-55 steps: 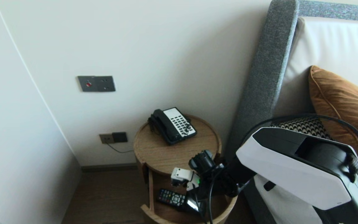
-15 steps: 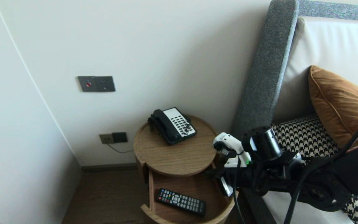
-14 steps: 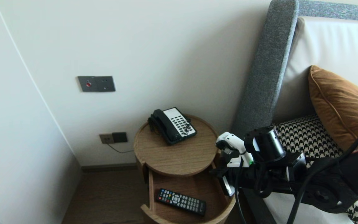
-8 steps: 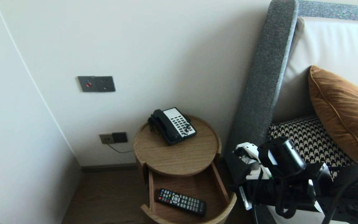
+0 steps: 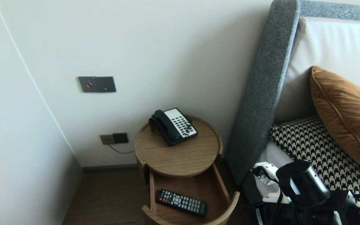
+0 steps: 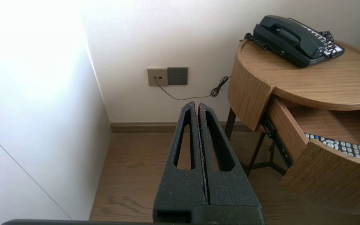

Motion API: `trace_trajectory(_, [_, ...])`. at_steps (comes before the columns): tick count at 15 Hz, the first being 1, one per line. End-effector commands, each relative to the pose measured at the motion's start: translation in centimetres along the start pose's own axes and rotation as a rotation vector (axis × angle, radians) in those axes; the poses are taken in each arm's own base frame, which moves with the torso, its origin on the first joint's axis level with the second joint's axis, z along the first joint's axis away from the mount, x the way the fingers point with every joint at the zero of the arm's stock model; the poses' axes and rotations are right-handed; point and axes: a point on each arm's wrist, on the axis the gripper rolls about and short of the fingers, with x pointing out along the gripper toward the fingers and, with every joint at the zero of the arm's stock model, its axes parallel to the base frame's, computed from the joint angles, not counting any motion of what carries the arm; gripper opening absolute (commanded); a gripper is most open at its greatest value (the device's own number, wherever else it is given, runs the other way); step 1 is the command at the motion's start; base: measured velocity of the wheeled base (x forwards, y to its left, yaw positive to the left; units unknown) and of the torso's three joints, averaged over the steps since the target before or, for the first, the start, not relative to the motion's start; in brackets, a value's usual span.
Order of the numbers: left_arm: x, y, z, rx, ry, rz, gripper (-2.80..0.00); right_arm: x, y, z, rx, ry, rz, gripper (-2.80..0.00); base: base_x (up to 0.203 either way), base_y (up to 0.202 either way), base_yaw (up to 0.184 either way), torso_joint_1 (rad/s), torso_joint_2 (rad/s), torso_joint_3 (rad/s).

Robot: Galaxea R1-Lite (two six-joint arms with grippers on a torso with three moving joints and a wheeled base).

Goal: Close the nightstand drawer

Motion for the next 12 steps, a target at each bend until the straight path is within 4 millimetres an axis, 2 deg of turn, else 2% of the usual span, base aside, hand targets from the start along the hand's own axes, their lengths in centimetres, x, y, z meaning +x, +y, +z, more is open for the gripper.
trace_trajectory(1, [0.0, 0.0, 0.0, 0.0, -0.002, 0.001, -2.8, 0.6, -1.0, -1.9, 0.02, -0.008, -0.005, -2.8, 0.0, 0.0, 0.0, 0.0, 0.0, 0.0])
trace_trajectory(3, [0.0, 0.0, 0.0, 0.0, -0.002, 0.001, -2.8, 1.8, -1.8, -3.7, 0.032, -0.015, -0.007, -2.8, 0.0, 0.0, 0.0, 0.0, 0.0, 0.0])
trace_trajectory(7, [0.0, 0.0, 0.0, 0.0, -0.002, 0.001, -2.8, 4.3, -2.8, -5.9, 0.044, -0.075, 0.009, -2.8, 0.0, 0.0, 0.0, 0.0, 0.0, 0.0])
trace_trajectory(9, [0.0, 0.0, 0.0, 0.0, -0.002, 0.001, -2.8, 4.7, -2.8, -5.9, 0.105, -0.137, 0.032, -2.8, 0.0, 0.0, 0.0, 0.0, 0.0, 0.0])
trace_trajectory(12, [0.0, 0.0, 0.0, 0.0, -0.002, 0.001, -2.8, 5.0, -2.8, -6.1, 0.107, -0.121, 0.031, -2.8, 0.0, 0.0, 0.0, 0.0, 0.0, 0.0])
